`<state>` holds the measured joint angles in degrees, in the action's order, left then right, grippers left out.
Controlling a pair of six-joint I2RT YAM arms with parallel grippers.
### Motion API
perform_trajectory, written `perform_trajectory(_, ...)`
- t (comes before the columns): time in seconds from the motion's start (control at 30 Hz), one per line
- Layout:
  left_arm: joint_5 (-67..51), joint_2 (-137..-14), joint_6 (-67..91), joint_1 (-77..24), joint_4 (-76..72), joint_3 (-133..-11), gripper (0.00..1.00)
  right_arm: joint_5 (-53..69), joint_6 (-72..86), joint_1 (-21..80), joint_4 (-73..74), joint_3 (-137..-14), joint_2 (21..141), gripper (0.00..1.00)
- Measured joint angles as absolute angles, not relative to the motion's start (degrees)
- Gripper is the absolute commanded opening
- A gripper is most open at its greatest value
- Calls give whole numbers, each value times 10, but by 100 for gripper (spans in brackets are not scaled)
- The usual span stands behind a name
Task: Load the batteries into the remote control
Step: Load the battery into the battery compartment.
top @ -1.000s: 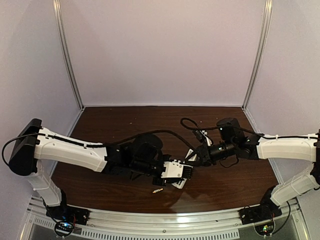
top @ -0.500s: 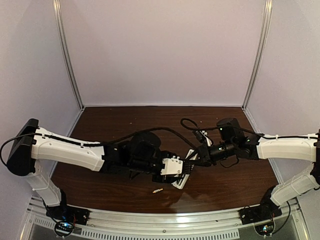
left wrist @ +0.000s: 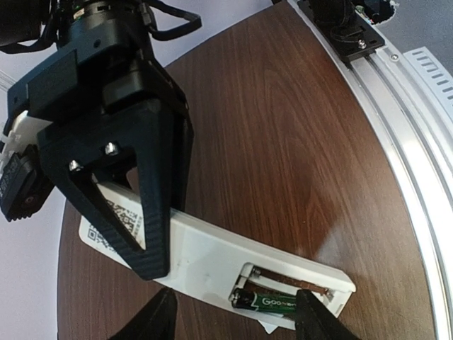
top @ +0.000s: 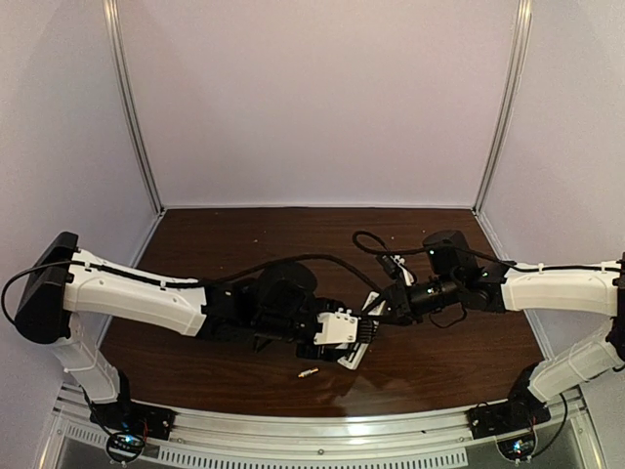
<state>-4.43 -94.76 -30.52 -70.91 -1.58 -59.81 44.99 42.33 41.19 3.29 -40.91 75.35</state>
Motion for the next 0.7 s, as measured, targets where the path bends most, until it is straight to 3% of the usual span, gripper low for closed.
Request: perform_trajectory(0.7, 9, -975, -340, -730, 7, -615, 38, 449, 422, 412, 37, -410, 754, 0)
